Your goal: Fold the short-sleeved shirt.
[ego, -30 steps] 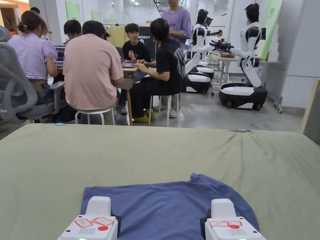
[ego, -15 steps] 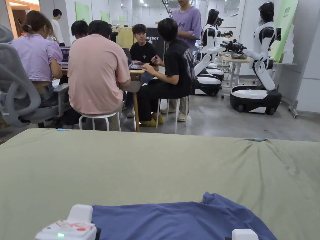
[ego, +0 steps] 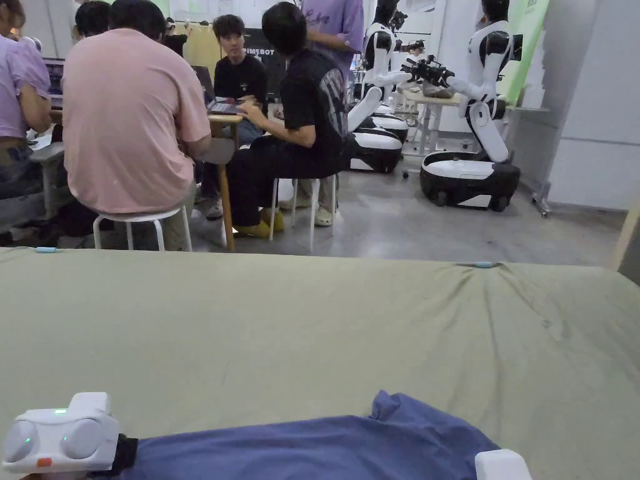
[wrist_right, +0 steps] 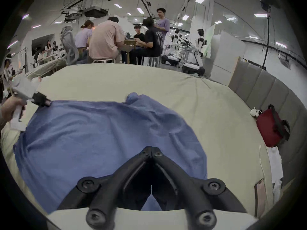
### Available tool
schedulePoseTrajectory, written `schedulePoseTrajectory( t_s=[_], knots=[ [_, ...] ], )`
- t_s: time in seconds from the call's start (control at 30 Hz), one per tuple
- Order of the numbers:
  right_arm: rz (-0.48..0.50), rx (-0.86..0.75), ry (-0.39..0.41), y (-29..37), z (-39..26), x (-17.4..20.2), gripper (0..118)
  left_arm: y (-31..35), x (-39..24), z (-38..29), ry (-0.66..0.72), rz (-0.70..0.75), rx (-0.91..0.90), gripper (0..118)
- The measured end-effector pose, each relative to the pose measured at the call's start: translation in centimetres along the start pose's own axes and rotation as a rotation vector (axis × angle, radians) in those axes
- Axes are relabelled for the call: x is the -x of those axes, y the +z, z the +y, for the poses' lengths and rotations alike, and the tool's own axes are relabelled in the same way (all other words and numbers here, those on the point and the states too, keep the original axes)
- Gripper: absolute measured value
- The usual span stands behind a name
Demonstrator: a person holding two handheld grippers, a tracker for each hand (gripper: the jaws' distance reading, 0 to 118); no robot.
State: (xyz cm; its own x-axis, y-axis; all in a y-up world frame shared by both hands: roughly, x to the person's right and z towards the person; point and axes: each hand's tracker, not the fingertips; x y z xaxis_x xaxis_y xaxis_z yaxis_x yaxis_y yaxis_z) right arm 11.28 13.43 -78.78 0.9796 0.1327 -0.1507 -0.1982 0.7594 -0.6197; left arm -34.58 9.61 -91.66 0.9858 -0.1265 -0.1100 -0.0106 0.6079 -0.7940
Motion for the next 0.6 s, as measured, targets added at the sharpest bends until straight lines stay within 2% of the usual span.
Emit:
schedulePoseTrajectory(
  t_s=[0.03,0.07,0.1,0.13,0.17,0.23,0.3,0.33,0.4,0.43,0.47,0.5,0.53,0.57,0.6],
  knots=[
    [-0.018,0.006,0.000,-1.0,0.5,-0.7,19,0.8,-0.3,-0.1,-0.008,-0.012,-0.007,1],
    [-0.035,0.005,0.002,-2.2,1.1,-1.4,49,1.7,-0.5,-0.3,0.016,-0.021,-0.023,1],
    [-0.033,0.005,0.012,-3.9,1.7,-2.2,83,2.9,-0.7,-0.4,0.065,-0.024,-0.071,1],
    [-0.030,0.028,0.040,-5.5,2.3,-3.0,113,3.8,-0.9,-0.5,0.063,-0.096,-0.082,1],
    [-0.036,0.037,0.042,-6.7,2.6,-3.6,118,4.5,-1.2,-0.6,0.053,-0.119,-0.081,1],
    [-0.023,0.006,0.020,-9.3,3.4,-5.3,118,5.9,-1.2,-0.6,0.008,-0.097,-0.118,1],
    [-0.002,0.067,-0.017,-11.7,4.0,-6.6,118,7.3,-1.1,-0.4,0.003,-0.088,-0.141,1],
    [0.020,0.089,-0.017,-12.9,4.1,-7.2,118,7.0,-0.4,0.0,0.003,-0.096,-0.148,1],
    [0.000,0.074,-0.001,-14.3,3.8,-7.7,117,7.7,-0.4,0.2,-0.007,-0.090,-0.159,1],
    [0.069,0.123,-0.036,-14.8,3.6,-8.0,107,7.9,-0.3,0.2,-0.019,-0.086,-0.164,1],
    [0.132,0.196,-0.068,-15.2,3.6,-8.4,86,7.6,0.0,0.4,-0.022,-0.084,-0.162,1],
    [0.191,0.231,-0.097,-15.2,3.5,-8.6,59,7.6,0.1,0.4,-0.032,-0.080,-0.162,1],
    [0.156,0.155,-0.061,-14.1,3.8,-8.2,38,7.7,0.1,0.2,-0.039,-0.077,-0.163,1],
    [0.157,0.123,-0.026,-13.3,4.0,-7.9,7,7.8,0.1,0.1,-0.042,-0.075,-0.164,1],
    [0.223,0.142,-0.027,-12.5,4.1,-7.9,5,7.6,0.4,0.1,-0.044,-0.079,-0.162,1]
  ],
)
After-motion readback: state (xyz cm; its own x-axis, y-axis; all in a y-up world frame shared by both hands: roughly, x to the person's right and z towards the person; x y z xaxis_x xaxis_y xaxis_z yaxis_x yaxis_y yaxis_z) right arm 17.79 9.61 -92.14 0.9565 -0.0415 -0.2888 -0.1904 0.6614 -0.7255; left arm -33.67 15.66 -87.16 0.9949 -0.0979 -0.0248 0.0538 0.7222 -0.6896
